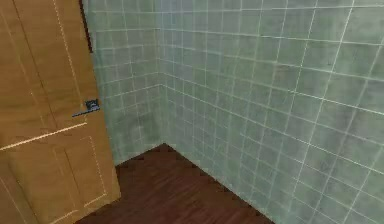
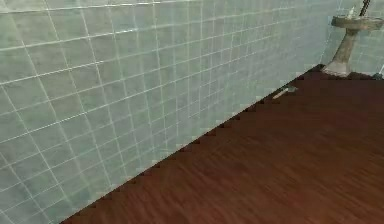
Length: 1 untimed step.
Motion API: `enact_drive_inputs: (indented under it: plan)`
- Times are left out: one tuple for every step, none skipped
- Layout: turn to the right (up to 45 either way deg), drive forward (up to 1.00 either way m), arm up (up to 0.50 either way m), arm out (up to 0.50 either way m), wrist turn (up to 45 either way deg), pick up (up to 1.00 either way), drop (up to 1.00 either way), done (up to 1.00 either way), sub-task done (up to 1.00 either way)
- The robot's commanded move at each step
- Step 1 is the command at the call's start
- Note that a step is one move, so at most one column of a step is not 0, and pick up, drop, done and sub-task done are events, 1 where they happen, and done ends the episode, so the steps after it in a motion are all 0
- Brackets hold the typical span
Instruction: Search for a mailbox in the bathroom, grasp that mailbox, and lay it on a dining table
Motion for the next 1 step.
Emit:
enact_drive_inputs:
  plan:
    - [45.0, 0.00, 0.00, 0.00, 0.0, 0.00, 0.00, 0.00, 0.00]
